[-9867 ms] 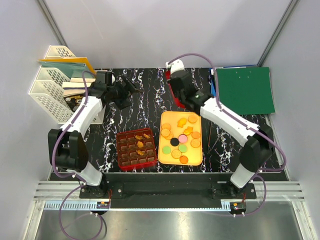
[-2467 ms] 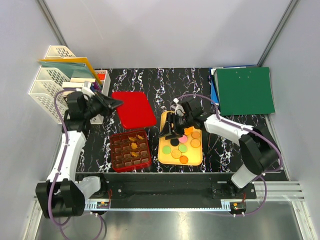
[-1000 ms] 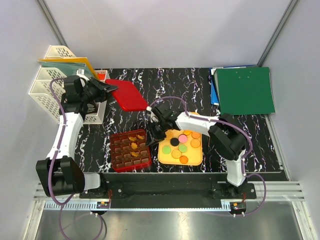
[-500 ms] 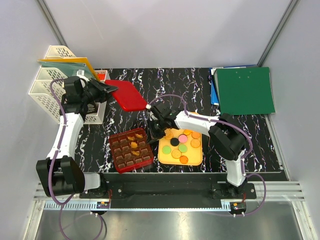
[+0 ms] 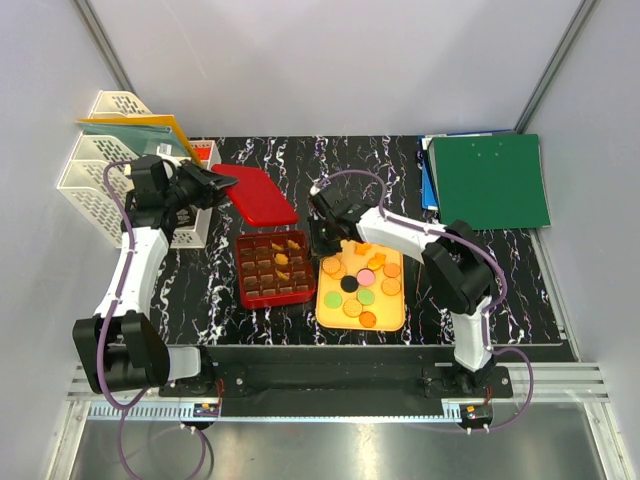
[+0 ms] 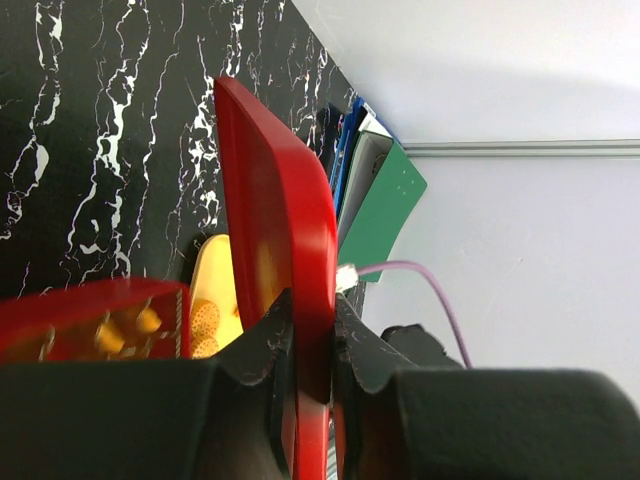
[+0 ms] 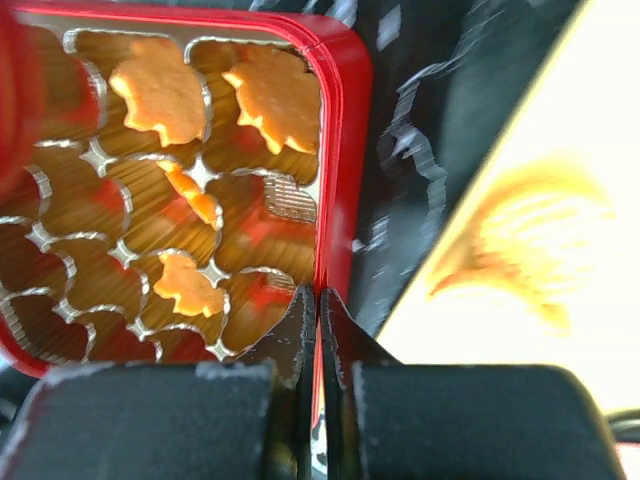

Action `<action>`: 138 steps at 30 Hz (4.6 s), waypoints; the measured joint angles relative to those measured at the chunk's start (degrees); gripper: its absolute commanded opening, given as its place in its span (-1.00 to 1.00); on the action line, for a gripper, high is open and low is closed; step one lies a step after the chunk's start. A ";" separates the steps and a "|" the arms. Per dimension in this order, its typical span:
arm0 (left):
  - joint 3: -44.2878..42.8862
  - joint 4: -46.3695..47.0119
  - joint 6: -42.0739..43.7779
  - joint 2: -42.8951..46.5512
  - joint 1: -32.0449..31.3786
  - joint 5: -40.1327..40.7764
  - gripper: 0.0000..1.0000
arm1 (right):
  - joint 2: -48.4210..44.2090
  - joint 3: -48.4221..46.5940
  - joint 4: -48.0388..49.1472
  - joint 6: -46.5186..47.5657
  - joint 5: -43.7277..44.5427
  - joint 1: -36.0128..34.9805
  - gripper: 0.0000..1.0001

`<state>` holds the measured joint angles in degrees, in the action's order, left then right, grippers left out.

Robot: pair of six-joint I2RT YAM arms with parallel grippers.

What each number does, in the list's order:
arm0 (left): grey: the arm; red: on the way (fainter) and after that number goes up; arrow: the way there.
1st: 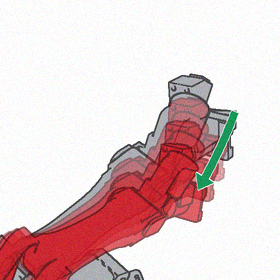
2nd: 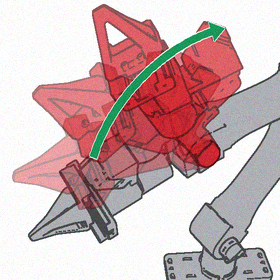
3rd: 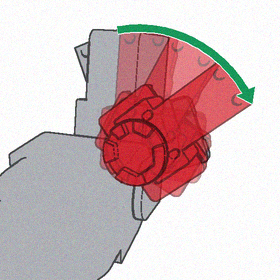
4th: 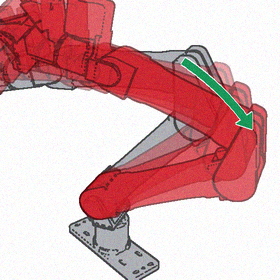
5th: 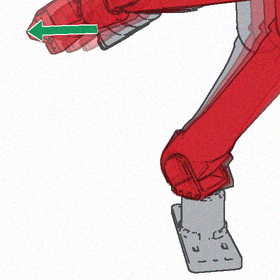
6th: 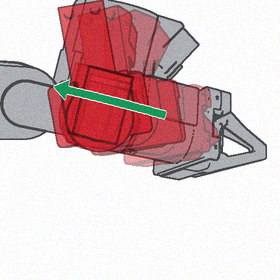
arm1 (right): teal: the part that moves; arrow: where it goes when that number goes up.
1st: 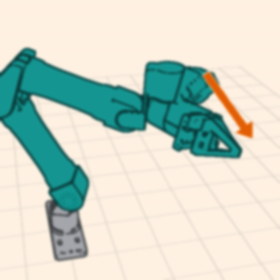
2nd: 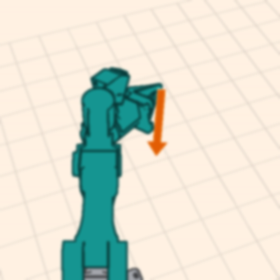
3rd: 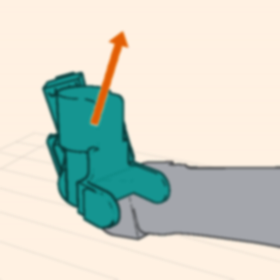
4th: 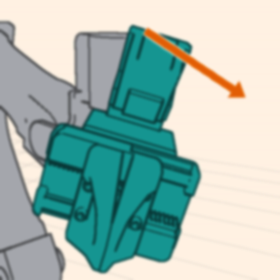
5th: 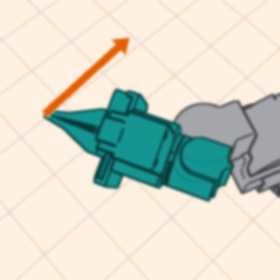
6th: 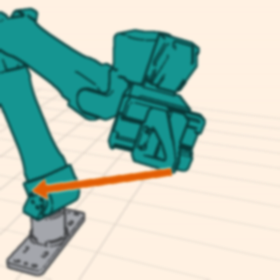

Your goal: Pack the cookies

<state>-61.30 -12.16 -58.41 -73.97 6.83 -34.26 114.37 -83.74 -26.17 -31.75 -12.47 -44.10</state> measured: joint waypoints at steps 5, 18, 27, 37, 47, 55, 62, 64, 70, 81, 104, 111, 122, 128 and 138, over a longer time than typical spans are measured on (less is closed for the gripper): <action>0.00 0.22 -0.09 0.00 0.00 -0.09 -1.00 | 0.90 -3.10 -2.84 0.46 6.12 1.25 -1.00; 1.92 2.36 -0.63 0.02 -0.13 -1.05 -0.98 | 10.29 -19.08 -10.12 1.77 13.99 6.78 -1.00; 9.86 10.05 -0.13 0.35 -0.17 -4.35 -0.97 | 11.21 -20.92 -11.47 3.37 17.84 11.54 -1.00; 12.07 25.27 -1.84 -6.67 -0.31 -11.87 -0.92 | 11.21 -20.94 -11.28 6.73 18.95 11.13 -0.97; 9.84 38.71 -4.28 -20.33 -1.05 -17.84 -0.88 | 11.17 -20.94 -12.52 8.68 20.44 11.10 -0.13; 1.33 43.19 -5.97 -29.70 -2.62 -22.36 -0.83 | 9.84 -20.50 -15.58 8.61 22.36 11.10 -0.04; -5.79 45.70 -7.26 -36.85 -4.55 -25.51 -0.81 | 5.97 -19.34 -18.80 8.11 23.04 11.10 -0.06; -5.88 45.72 -7.50 -38.27 -4.98 -26.16 -0.81 | 4.98 -19.30 -19.06 8.00 23.34 11.15 -0.10; -5.75 44.98 -7.61 -39.89 -5.42 -26.99 -0.81 | 5.38 -19.34 -19.21 7.91 23.34 12.04 -0.15; -5.60 45.22 -7.58 -39.89 -5.46 -27.06 -0.81 | 16.02 -28.96 -21.07 6.82 23.12 15.85 -0.42; -6.36 38.69 -2.01 -41.46 -6.38 -27.10 -0.57 | 32.70 -52.76 -25.79 6.56 12.83 17.59 -0.13; -10.38 33.33 0.87 -46.73 -6.38 -26.77 -0.23 | 30.84 -52.78 -26.53 6.62 13.86 17.59 -0.11; -15.37 15.56 11.37 -47.69 -6.47 -22.80 -0.01 | 24.44 -50.97 -26.40 7.06 15.61 17.59 -0.10; -19.82 4.02 17.99 -46.36 -7.06 -16.46 0.06 | 24.39 -48.98 -26.75 7.34 16.20 17.59 -0.10; -22.64 -8.61 25.31 -42.95 -7.91 -2.19 0.28 | 24.39 -48.26 -26.84 7.50 16.37 17.59 -0.09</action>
<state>-83.94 -20.78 -33.10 -116.92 -1.08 -36.45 138.76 -132.00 -53.01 -24.25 3.90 -26.50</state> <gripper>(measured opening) 0.583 0.449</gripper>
